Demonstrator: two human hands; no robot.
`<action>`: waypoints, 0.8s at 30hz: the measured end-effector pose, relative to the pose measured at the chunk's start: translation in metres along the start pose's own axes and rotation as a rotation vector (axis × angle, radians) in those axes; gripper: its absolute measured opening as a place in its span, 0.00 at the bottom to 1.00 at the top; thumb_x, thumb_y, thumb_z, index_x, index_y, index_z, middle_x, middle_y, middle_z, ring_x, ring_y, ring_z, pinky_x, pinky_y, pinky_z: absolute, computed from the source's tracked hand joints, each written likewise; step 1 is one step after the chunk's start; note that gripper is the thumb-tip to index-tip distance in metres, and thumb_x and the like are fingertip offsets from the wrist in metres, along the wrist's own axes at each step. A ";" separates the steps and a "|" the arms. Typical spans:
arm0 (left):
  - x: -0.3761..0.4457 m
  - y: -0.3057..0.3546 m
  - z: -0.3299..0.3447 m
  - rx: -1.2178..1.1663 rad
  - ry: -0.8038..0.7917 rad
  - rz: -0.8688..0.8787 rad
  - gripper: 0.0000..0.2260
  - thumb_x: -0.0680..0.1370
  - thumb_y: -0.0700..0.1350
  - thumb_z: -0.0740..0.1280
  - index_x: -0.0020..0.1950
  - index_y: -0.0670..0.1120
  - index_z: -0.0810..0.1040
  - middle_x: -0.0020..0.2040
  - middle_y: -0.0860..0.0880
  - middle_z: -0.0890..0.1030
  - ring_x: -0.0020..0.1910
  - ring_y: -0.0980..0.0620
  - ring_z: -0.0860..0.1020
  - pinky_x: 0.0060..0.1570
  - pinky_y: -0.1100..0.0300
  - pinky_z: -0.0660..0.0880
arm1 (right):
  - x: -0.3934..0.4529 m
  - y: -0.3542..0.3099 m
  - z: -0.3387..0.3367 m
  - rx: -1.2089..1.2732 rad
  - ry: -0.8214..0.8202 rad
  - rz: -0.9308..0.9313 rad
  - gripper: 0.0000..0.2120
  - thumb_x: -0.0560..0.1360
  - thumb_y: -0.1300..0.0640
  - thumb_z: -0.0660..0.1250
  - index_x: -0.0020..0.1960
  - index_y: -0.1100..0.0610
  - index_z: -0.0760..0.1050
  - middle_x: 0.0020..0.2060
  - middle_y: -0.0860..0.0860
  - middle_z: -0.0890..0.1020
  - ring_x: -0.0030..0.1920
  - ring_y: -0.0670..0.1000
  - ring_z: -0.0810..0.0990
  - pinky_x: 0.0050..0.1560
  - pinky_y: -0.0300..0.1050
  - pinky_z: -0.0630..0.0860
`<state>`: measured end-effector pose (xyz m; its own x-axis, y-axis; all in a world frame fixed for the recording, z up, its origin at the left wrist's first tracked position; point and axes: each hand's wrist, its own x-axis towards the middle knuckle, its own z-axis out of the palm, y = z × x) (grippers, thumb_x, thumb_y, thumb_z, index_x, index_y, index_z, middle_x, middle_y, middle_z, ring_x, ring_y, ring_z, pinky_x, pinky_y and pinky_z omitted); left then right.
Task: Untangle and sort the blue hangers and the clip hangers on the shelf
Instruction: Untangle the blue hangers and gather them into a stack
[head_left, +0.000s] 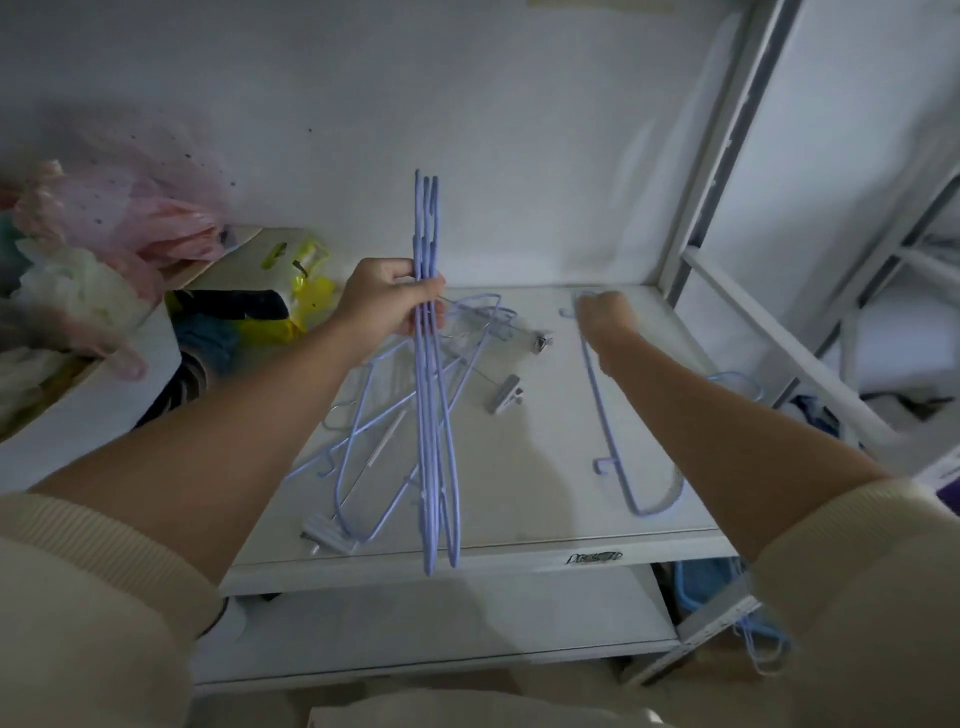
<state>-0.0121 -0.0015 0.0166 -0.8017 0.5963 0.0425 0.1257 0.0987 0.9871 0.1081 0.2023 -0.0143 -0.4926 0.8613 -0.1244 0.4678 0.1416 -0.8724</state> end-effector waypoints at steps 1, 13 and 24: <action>0.002 -0.001 0.007 -0.007 0.014 0.007 0.06 0.77 0.39 0.68 0.52 0.38 0.79 0.34 0.42 0.80 0.24 0.55 0.80 0.28 0.62 0.80 | 0.003 0.011 -0.010 -0.049 0.025 0.016 0.10 0.79 0.58 0.56 0.40 0.57 0.72 0.36 0.54 0.72 0.47 0.56 0.75 0.48 0.46 0.70; 0.025 -0.013 0.072 0.146 0.067 0.045 0.06 0.76 0.41 0.69 0.51 0.42 0.80 0.35 0.43 0.81 0.27 0.55 0.82 0.30 0.61 0.81 | 0.055 0.108 -0.076 -0.562 0.046 0.051 0.19 0.78 0.61 0.57 0.67 0.64 0.67 0.66 0.64 0.72 0.66 0.63 0.72 0.62 0.52 0.72; 0.028 -0.017 0.083 0.157 0.083 0.051 0.01 0.74 0.43 0.71 0.43 0.48 0.81 0.36 0.42 0.83 0.31 0.49 0.84 0.34 0.58 0.81 | 0.069 0.125 -0.074 -0.756 -0.038 0.037 0.13 0.76 0.68 0.60 0.59 0.69 0.73 0.58 0.64 0.78 0.59 0.62 0.78 0.47 0.47 0.71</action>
<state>0.0118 0.0795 -0.0119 -0.8369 0.5361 0.1105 0.2514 0.1970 0.9476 0.1875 0.3154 -0.0967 -0.4854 0.8565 -0.1755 0.8535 0.4208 -0.3073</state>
